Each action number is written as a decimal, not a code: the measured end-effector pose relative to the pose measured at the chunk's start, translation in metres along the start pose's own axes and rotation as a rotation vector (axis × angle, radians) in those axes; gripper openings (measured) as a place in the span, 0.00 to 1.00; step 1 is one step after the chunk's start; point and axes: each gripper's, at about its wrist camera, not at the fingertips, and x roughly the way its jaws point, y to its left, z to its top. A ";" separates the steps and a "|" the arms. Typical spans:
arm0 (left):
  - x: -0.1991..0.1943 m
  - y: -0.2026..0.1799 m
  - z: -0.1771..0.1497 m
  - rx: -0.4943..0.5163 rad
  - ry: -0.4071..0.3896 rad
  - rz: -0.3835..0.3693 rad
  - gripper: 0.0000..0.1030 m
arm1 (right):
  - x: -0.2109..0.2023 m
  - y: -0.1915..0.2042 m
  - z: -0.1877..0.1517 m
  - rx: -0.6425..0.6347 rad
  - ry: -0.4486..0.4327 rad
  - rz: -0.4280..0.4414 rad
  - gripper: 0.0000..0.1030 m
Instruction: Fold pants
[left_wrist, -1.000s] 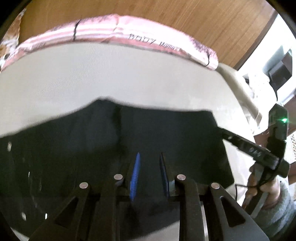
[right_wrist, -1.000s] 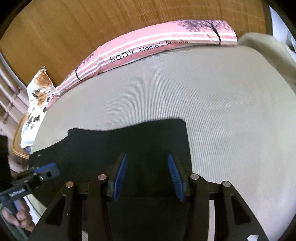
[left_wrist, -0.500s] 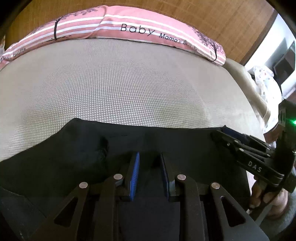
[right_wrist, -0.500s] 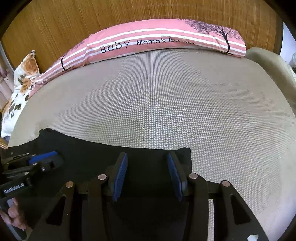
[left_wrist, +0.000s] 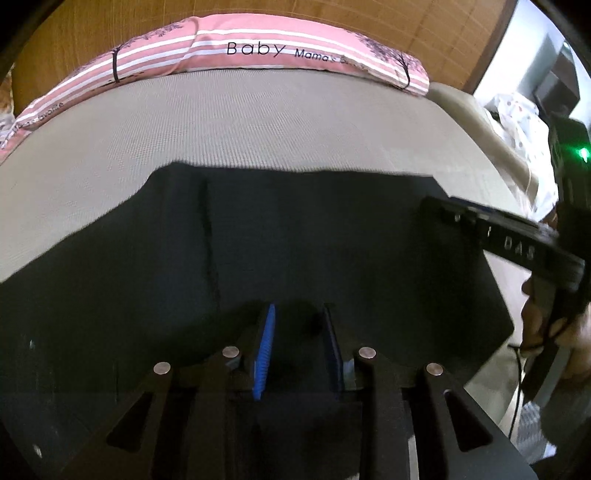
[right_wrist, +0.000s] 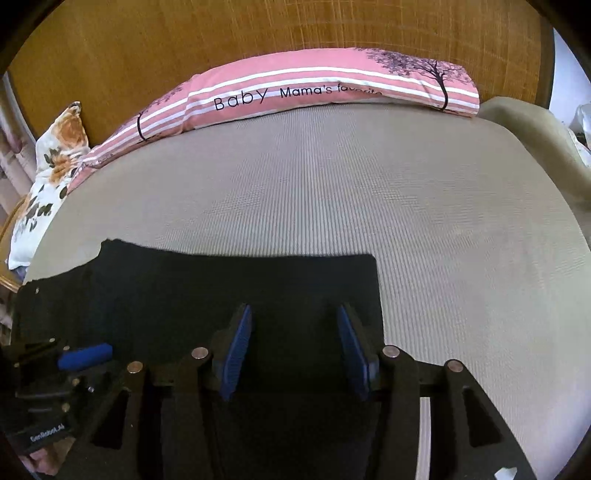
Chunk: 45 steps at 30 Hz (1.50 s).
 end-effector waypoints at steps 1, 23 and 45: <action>-0.003 -0.002 -0.006 0.006 0.000 0.000 0.28 | -0.002 0.000 -0.003 0.000 0.000 -0.004 0.44; -0.021 -0.004 -0.054 -0.006 -0.033 0.012 0.32 | -0.045 -0.002 -0.089 -0.037 0.066 -0.042 0.49; -0.143 0.161 -0.173 -0.706 -0.266 -0.051 0.40 | -0.026 0.090 -0.084 -0.180 0.136 0.112 0.59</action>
